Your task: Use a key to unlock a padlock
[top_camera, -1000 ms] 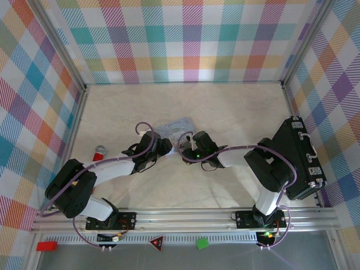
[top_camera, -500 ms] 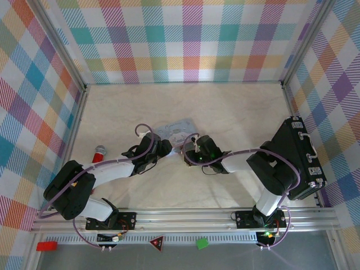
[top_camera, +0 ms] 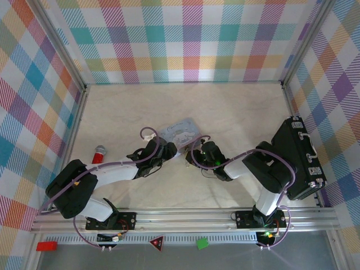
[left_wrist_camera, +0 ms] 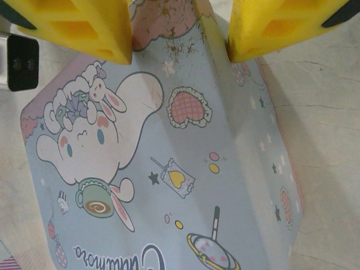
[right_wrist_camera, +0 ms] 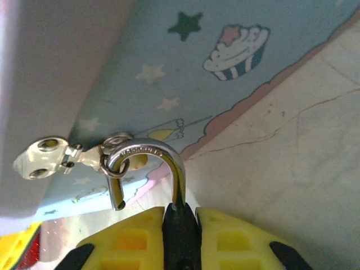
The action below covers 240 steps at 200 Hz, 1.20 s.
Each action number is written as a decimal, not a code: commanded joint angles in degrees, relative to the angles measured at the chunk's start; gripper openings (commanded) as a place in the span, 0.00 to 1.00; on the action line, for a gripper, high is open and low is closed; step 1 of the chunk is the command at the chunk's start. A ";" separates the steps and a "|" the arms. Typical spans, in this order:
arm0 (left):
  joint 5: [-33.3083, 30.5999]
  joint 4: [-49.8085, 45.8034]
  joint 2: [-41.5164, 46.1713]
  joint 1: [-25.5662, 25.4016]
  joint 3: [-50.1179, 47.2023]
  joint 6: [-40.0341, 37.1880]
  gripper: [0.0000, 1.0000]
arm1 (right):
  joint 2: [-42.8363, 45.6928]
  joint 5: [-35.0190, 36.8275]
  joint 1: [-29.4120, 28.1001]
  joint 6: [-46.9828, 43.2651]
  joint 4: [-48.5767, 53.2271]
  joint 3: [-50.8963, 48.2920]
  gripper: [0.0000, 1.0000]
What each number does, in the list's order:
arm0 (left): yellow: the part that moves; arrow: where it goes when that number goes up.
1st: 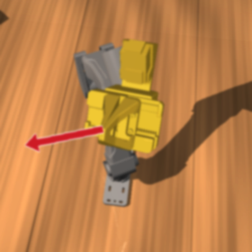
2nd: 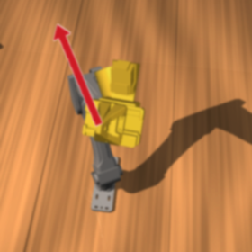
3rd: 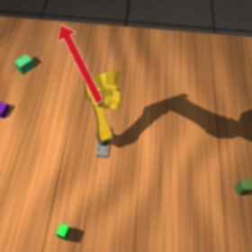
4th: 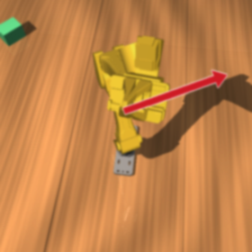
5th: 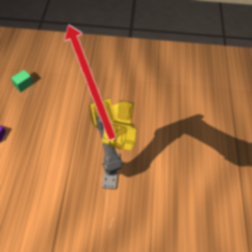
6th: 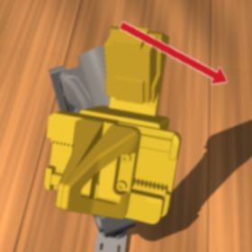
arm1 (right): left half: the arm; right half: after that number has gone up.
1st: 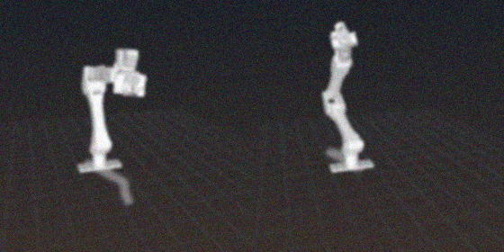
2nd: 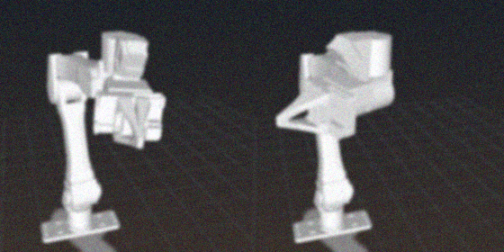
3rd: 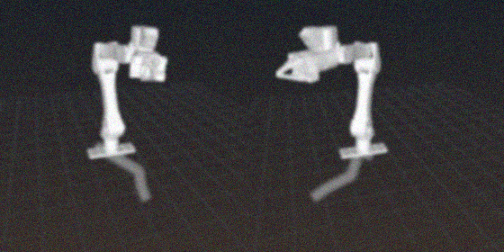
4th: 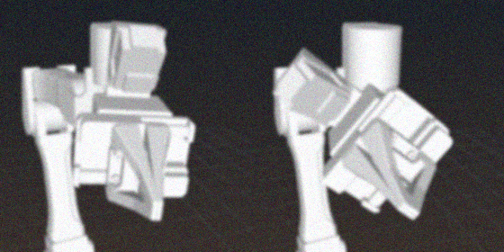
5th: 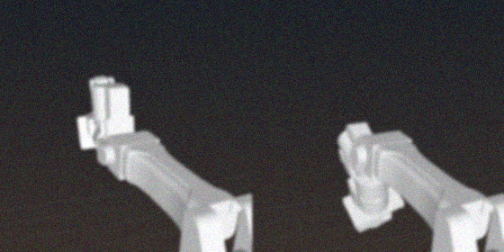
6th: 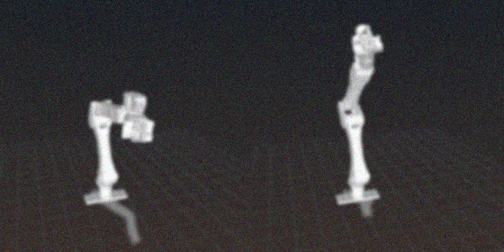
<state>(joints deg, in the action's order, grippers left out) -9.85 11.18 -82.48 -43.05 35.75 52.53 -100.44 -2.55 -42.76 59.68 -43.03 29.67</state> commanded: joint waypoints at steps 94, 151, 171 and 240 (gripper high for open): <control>0.82 -5.54 -3.12 -1.85 -0.77 0.56 0.46 | -3.37 2.55 0.57 8.66 -11.24 -0.75 0.00; 0.17 -5.92 -2.45 -1.99 -1.29 0.90 0.46 | -2.16 0.25 2.43 11.77 -12.72 -1.02 0.00; 0.35 -5.73 -2.85 -1.97 -1.16 0.93 0.46 | -1.14 -0.17 2.73 12.74 -12.80 -1.02 0.00; 0.70 -5.12 -3.83 -2.11 -0.84 1.01 0.46 | 0.25 -1.99 2.97 17.21 -14.05 -0.05 0.01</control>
<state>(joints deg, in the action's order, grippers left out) -10.20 13.08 -83.70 -43.94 35.94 53.63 -102.63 -4.16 -40.18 74.63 -51.66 28.08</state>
